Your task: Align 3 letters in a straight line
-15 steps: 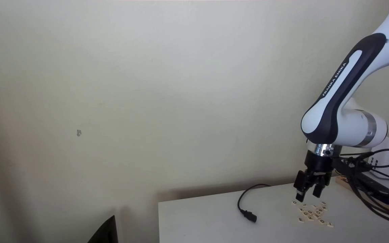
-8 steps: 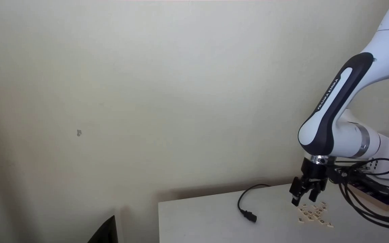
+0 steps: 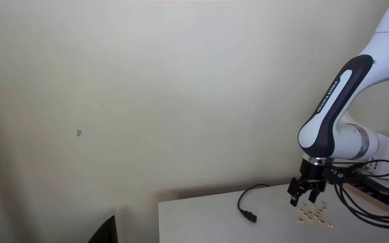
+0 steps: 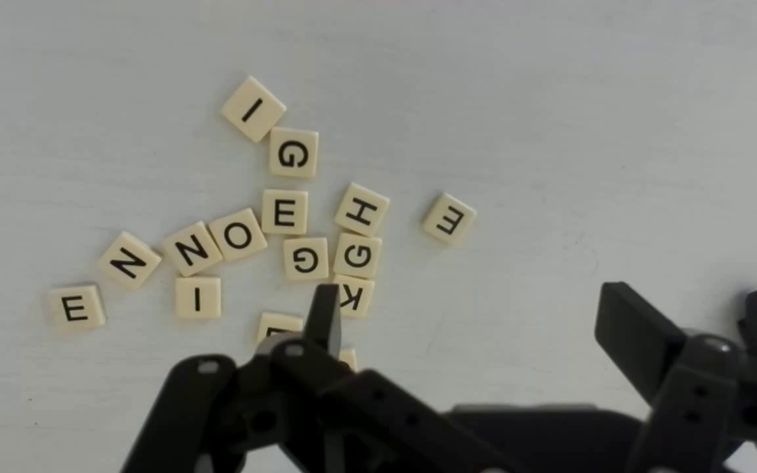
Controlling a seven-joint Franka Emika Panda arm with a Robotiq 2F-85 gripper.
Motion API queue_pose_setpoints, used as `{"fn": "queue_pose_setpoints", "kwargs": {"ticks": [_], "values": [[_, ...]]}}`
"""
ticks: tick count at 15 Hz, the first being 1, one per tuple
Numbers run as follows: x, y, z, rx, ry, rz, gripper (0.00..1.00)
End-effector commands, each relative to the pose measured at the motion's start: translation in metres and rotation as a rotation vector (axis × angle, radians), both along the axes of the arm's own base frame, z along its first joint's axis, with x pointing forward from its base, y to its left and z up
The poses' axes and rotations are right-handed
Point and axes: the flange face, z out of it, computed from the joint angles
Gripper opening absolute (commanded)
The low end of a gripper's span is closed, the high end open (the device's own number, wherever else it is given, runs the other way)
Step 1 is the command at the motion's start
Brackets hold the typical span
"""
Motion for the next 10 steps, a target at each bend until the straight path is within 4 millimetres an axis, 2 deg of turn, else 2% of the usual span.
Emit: {"fn": "queue_pose_setpoints", "kwargs": {"ticks": [1,9,10], "values": [[0.002,0.009,-0.012,-0.009,0.000,-0.042,1.00],[0.005,0.014,-0.022,-0.002,-0.014,-0.085,1.00],[0.005,0.013,-0.023,-0.005,-0.019,-0.089,0.75]]}}
